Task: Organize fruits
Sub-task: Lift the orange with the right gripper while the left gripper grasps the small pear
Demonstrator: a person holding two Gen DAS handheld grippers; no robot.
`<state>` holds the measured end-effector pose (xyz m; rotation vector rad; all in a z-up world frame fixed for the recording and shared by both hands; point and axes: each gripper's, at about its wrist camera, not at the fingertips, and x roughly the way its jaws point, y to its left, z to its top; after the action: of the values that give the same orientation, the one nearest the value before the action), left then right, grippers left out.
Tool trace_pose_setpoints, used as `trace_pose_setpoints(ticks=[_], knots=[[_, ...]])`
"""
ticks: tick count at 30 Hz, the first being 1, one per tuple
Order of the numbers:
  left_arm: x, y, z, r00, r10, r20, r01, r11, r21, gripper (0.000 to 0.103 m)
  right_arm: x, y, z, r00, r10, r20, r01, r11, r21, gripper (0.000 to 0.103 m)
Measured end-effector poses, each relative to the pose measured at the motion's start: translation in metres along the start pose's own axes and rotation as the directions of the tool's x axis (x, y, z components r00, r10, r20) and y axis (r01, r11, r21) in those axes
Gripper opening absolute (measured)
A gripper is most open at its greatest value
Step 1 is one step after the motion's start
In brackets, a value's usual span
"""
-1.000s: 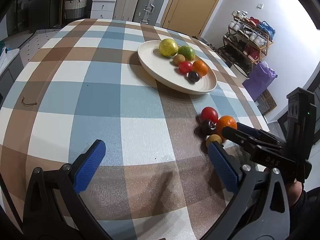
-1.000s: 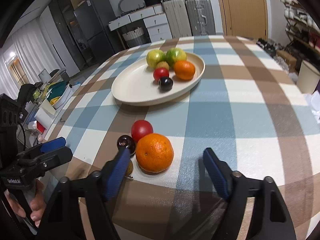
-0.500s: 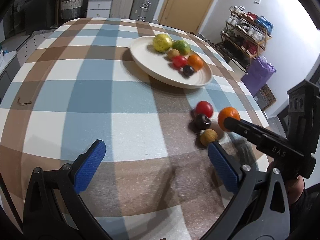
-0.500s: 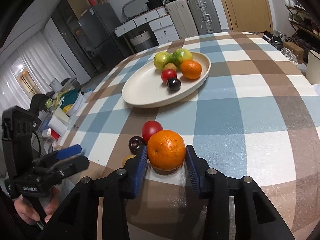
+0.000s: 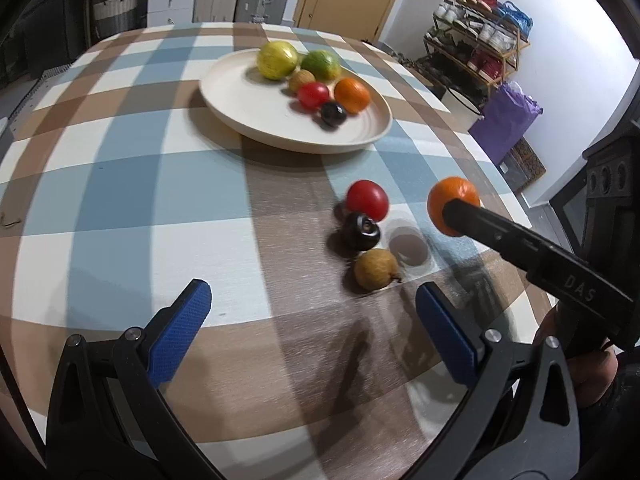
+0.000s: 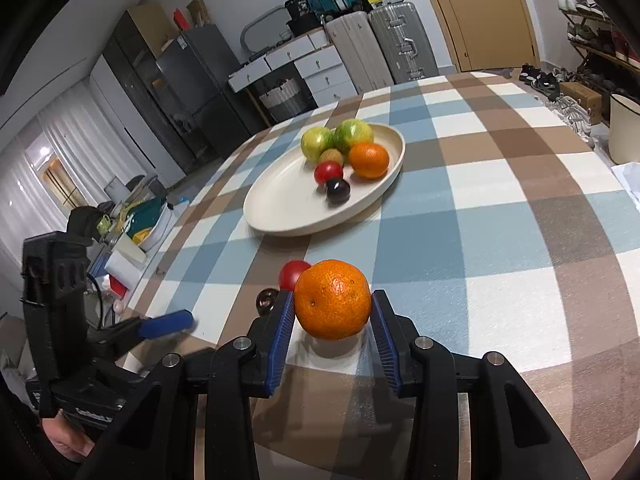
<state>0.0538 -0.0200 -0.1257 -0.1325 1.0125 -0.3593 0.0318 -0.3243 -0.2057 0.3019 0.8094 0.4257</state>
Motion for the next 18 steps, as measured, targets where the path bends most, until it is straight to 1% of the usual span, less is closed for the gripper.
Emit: trace_pose_setpoints(ticks=[7,12,15,17,18], knots=[[0.019,-0.023,0.004,0.999,0.011,-0.032,-0.010,0.998,0.057,0.102,-0.010,-0.010,0.000,1.000,0.021,0.021,-0.021,1.000,0.011,0.040],[0.025,-0.029,0.008,0.999,0.037,-0.028,-0.035,0.997,0.072,0.100,-0.014,-0.013,0.001,0.999,0.038,0.035,-0.038,0.999,0.014,0.040],[0.027,-0.032,0.009,0.997,0.068,-0.030,-0.066,0.994,0.082,0.094,-0.017,-0.015,0.002,0.998,0.043,0.044,-0.044,0.999,0.016,0.040],[0.026,-0.033,0.010,0.997,0.068,-0.029,-0.065,0.994,0.088,0.088,-0.018,-0.018,0.002,0.998,0.047,0.045,-0.048,0.999,0.024,0.040],[0.027,-0.034,0.010,0.997,0.066,-0.029,-0.063,0.994,0.092,0.087,-0.018,-0.020,0.002,0.998,0.048,0.047,-0.049,0.998,0.028,0.040]])
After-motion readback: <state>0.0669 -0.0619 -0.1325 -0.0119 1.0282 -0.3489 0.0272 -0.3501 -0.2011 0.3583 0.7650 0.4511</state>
